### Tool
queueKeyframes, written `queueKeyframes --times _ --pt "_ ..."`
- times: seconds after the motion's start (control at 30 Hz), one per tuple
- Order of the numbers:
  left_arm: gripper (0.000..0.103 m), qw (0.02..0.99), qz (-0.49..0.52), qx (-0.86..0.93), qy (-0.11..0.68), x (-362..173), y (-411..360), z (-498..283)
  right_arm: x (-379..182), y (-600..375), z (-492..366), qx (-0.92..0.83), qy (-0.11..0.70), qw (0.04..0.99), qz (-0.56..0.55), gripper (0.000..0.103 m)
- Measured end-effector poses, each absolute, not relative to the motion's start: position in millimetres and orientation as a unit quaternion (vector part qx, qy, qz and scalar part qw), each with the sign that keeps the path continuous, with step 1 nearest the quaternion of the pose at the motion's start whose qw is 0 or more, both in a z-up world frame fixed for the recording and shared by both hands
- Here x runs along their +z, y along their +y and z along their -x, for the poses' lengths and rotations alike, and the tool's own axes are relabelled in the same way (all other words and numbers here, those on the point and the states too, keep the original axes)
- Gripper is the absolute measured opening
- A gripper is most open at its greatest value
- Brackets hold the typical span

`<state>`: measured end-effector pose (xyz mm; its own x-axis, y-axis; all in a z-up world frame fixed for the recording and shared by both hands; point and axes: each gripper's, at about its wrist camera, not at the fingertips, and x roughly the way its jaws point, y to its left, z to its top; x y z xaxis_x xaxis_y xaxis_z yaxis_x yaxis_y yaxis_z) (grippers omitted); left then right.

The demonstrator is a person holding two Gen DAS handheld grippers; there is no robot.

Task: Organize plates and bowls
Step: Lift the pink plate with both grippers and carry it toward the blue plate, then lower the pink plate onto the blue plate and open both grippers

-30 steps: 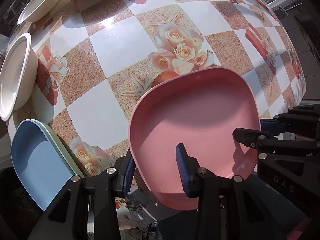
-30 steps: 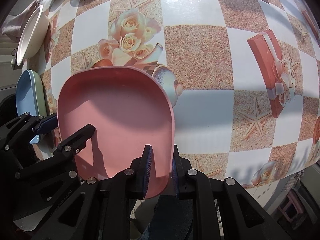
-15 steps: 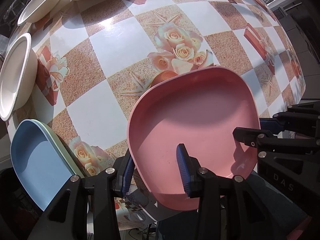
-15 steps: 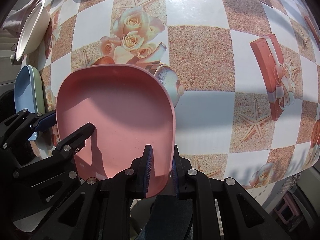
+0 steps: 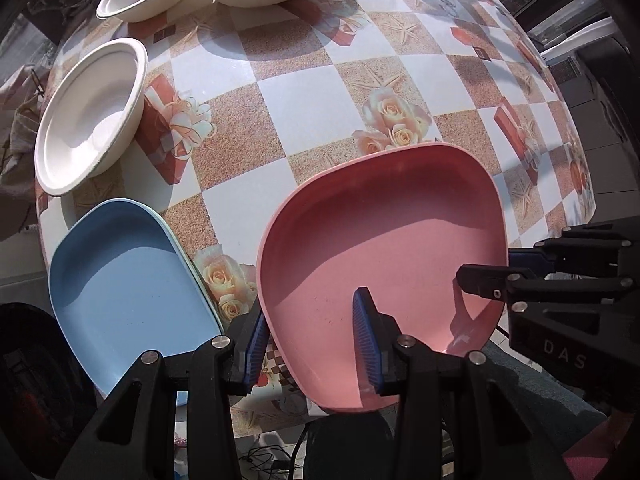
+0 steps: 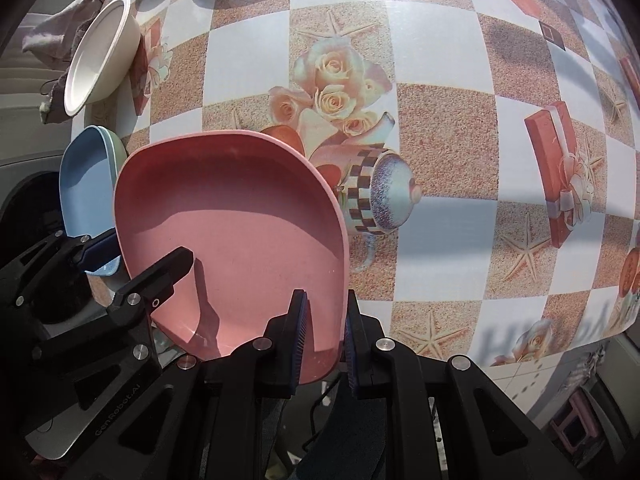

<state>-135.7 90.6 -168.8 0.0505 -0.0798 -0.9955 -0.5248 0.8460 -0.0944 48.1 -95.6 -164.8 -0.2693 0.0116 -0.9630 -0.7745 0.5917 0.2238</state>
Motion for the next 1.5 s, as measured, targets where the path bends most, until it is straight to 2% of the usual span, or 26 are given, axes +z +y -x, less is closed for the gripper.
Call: queueKeyframes --times 0.47,0.7,1.07,1.23,1.27,1.33,1.37,1.4,1.5 --pt "0.043 0.709 0.259 0.252 0.605 -114 143 185 -119 -19 -9 0.428 0.65 0.535 0.327 0.02" --pt "0.043 0.694 0.292 0.297 0.587 -113 169 222 -115 18 31 0.464 0.626 0.513 0.362 0.02" --pt "0.043 0.67 0.291 0.326 0.6 -119 187 255 -126 50 53 0.481 0.635 0.49 0.355 0.02" --pt "0.053 0.656 0.296 0.333 0.609 -126 192 261 -129 56 53 0.483 0.644 0.491 0.333 0.021" --pt "0.054 0.655 0.297 0.336 0.608 -126 194 263 -131 58 53 0.479 0.647 0.493 0.329 0.023" --pt "0.057 0.653 0.304 0.342 0.604 -125 198 266 -133 55 51 0.469 0.657 0.5 0.313 0.053" --pt "0.057 0.652 0.309 0.344 0.601 -125 199 267 -132 50 45 0.464 0.66 0.506 0.305 0.079" --pt "0.058 0.651 0.314 0.346 0.598 -124 201 267 -129 44 38 0.458 0.664 0.512 0.297 0.084" --pt "0.058 0.653 0.319 0.345 0.594 -124 202 266 -130 31 19 0.428 0.68 0.528 0.276 0.084"
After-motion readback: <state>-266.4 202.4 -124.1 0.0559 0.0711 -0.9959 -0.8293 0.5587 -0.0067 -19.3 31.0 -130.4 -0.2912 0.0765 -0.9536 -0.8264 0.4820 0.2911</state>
